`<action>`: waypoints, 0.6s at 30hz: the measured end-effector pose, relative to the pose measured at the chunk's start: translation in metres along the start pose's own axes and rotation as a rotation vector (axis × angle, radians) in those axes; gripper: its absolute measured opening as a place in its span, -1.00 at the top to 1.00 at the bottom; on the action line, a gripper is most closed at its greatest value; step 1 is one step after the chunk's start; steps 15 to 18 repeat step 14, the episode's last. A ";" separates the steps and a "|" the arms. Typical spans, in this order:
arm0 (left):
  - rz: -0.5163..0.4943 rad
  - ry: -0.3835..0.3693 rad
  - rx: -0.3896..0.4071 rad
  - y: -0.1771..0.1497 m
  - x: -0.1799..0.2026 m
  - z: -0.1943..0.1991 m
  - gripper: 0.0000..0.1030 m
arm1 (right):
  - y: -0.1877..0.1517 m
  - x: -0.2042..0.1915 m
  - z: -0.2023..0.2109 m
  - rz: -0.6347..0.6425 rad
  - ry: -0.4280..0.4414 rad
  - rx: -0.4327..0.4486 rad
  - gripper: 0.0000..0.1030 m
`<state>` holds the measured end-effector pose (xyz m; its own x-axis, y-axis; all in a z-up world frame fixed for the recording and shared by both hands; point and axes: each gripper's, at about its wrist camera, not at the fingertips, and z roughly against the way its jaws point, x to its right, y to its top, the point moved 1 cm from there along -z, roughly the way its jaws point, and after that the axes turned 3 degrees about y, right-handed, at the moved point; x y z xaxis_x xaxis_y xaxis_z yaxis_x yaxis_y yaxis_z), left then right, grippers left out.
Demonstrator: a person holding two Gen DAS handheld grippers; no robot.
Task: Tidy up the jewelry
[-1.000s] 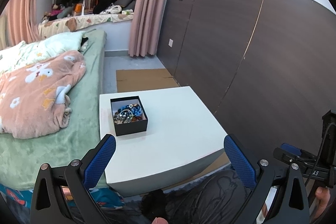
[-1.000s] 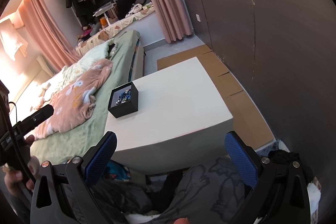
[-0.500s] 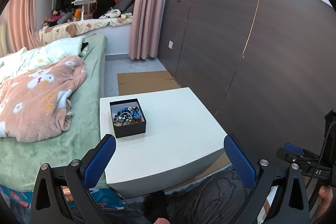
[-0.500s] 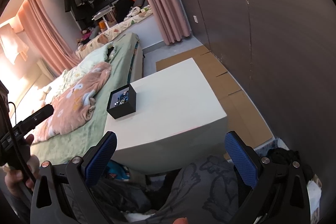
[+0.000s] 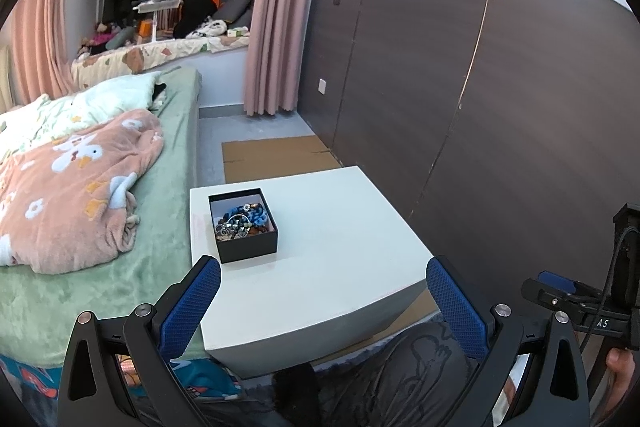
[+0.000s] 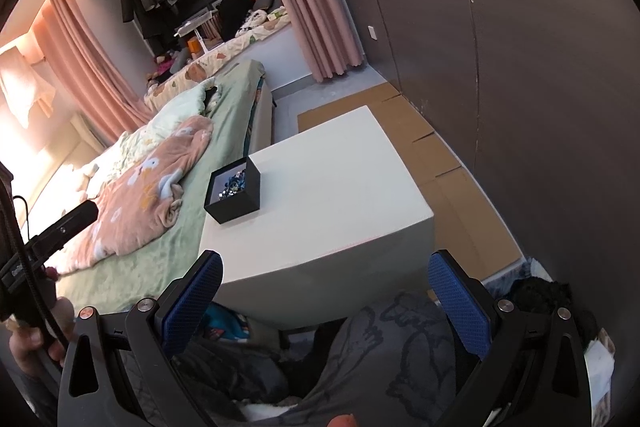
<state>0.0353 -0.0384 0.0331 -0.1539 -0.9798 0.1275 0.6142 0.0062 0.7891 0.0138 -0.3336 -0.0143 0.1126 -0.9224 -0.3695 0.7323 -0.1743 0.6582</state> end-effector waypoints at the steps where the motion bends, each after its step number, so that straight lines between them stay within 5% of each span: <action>1: 0.000 -0.002 0.001 0.000 0.000 0.000 -0.99 | -0.001 -0.001 0.000 0.002 -0.001 -0.002 -1.00; 18: -0.021 -0.027 -0.010 -0.003 -0.003 -0.012 -0.99 | -0.003 -0.004 -0.017 -0.015 -0.018 -0.033 -1.00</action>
